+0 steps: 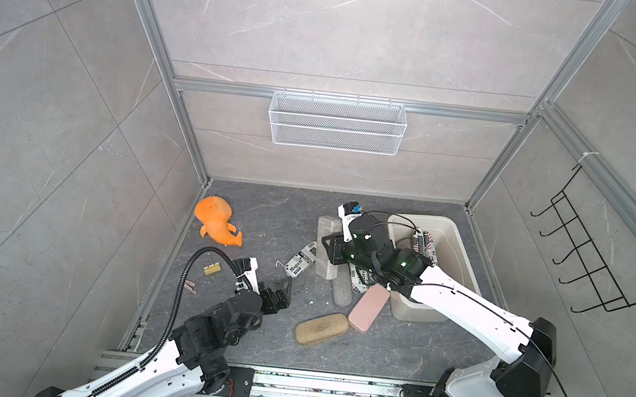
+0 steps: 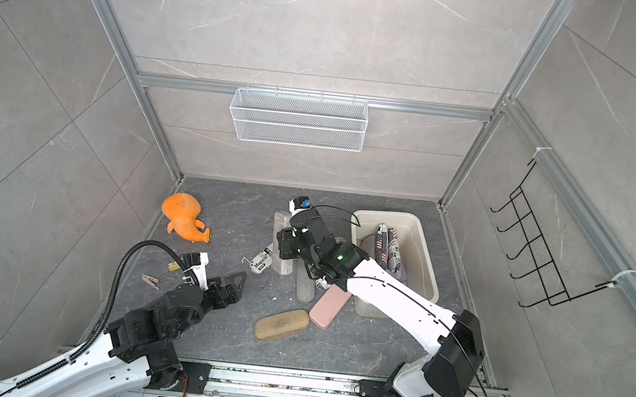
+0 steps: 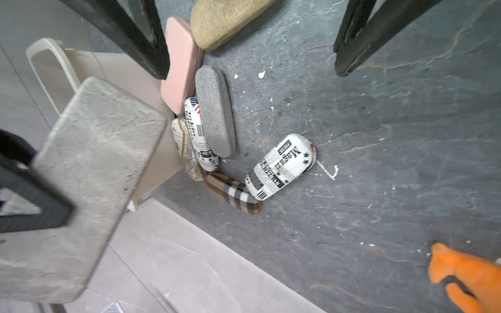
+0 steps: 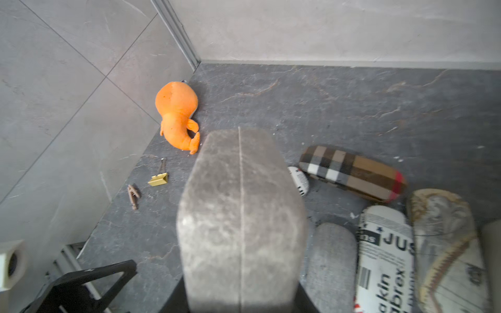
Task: Put the glasses cases into the storage boxes
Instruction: Pick up the glasses case at the center of the board, then place the glasses case in the storage box.
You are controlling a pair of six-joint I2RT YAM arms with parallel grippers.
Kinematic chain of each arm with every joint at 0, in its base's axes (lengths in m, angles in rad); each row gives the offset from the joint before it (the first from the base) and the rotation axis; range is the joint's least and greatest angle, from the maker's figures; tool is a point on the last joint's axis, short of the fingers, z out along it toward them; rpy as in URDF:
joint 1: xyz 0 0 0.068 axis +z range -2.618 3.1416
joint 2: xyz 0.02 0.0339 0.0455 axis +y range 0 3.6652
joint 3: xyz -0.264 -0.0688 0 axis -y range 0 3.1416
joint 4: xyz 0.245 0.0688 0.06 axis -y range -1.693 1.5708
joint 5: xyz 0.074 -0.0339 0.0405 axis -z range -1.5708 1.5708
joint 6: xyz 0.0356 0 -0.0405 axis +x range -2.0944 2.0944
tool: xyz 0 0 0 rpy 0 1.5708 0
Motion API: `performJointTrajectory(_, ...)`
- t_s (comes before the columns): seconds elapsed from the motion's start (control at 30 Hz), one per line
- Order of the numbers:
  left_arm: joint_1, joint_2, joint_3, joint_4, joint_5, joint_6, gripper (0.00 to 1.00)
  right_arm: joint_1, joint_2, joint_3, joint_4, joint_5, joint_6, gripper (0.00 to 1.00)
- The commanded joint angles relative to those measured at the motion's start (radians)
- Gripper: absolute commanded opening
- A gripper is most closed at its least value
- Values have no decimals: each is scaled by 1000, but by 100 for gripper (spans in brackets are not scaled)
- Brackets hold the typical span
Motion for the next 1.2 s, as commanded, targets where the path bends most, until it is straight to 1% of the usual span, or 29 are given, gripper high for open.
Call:
performJointTrajectory(0.0, 3, -2, 3, -98, -87, -58, 97, -65, -88, 38, -94, 100, -84, 32)
performJointTrajectory(0.07, 3, 0, 7, -104, -81, -48, 97, -117, -123, 31, -135, 135, -121, 32)
performJointTrajectory(0.1, 4, 1, 5, -102, -79, -44, 97, -143, -134, 31, -153, 181, -137, 32)
performJointTrajectory(0.17, 3, 3, -12, -76, -75, -30, 97, -215, -161, 37, -190, 258, -175, 31)
performJointTrajectory(0.27, 5, 12, -29, -36, -78, -21, 97, -331, -193, 40, -193, 326, -242, 31)
performJointTrajectory(0.37, 5, 32, -22, -18, -63, -19, 98, -404, -180, 58, -229, 405, -310, 32)
performJointTrajectory(0.43, 5, 45, -17, -7, -40, -19, 98, -442, -178, 41, -234, 465, -333, 32)
performJointTrajectory(0.53, 5, 57, -25, 13, -22, -26, 98, -515, -173, 4, -249, 494, -338, 32)
performJointTrajectory(0.6, 5, 61, -32, 17, -11, -36, 98, -548, -151, -6, -250, 526, -366, 32)
performJointTrajectory(0.77, 6, 62, -55, 39, 0, -40, 98, -631, -72, -26, -271, 533, -392, 32)
performJointTrajectory(0.87, 6, 68, -41, 35, 4, -25, 98, -669, -47, -65, -263, 487, -384, 32)
performJointTrajectory(0.93, 6, 77, -32, 36, 4, -16, 98, -692, -29, -90, -251, 433, -384, 32)
performJointTrajectory(1.0, 6, 89, -18, 35, 11, -7, 98, -703, -3, -105, -239, 426, -383, 32)
performJointTrajectory(1.1, 7, 118, 0, 38, 16, 3, 98, -733, 43, -96, -243, 362, -366, 33)
performJointTrajectory(1.17, 7, 144, 15, 48, 36, 3, 98, -742, 79, -78, -251, 344, -371, 35)
